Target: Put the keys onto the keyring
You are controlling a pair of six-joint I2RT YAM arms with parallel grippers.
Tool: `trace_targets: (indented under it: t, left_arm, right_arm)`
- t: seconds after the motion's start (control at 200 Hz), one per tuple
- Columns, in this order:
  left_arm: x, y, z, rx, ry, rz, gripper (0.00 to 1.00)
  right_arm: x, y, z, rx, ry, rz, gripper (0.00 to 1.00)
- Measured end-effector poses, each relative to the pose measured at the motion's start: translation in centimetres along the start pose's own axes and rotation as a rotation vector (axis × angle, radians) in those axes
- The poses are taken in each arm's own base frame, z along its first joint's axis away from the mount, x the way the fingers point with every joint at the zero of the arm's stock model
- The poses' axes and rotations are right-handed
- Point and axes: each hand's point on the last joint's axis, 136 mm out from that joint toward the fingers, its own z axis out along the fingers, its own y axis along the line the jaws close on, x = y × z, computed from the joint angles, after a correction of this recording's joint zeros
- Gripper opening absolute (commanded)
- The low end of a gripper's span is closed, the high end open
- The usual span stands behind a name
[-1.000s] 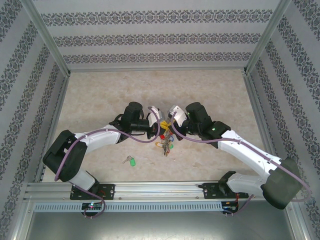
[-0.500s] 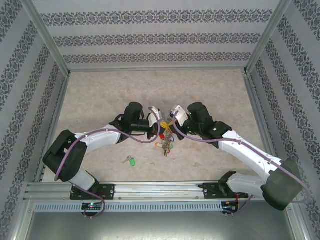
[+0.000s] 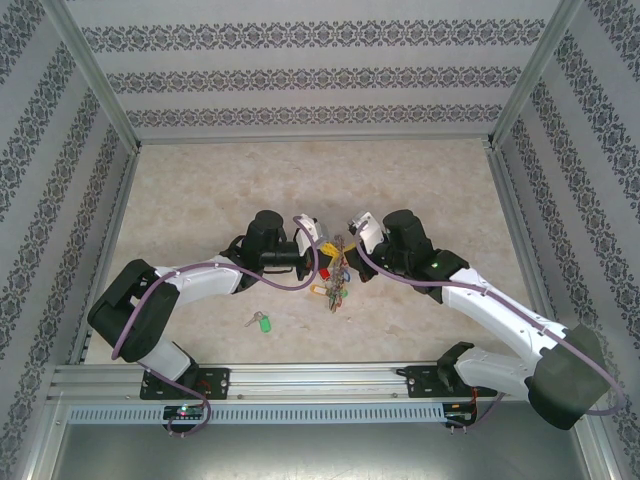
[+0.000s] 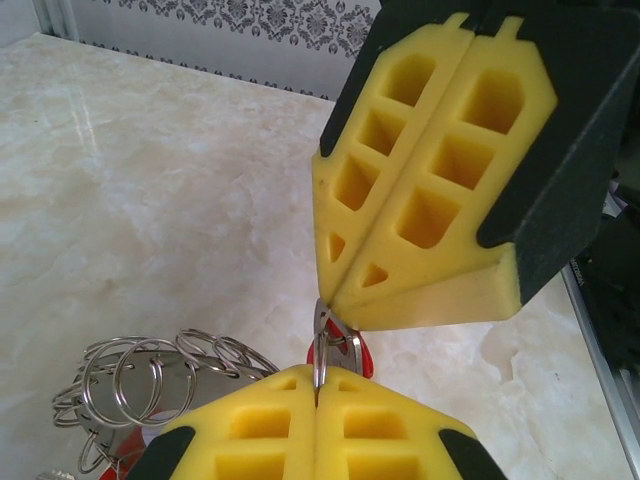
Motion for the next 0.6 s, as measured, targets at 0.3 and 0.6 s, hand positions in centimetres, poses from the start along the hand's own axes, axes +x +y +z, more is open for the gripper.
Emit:
trace_targets:
  t: [0.3,0.6]
  left_arm:
    - [-0.15,0.25,-0.05,-0.018,-0.014,0.002,0.0]
    - [-0.04,0.12,0.14,-0.007,-0.016,-0.041,0.0]
  right_arm:
    - [-0.1,-0.32,0.04,0.014,-0.016,0.023,0.0]
    - [0.43,-0.27,-0.21,0.033,-0.034,0.029,0.0]
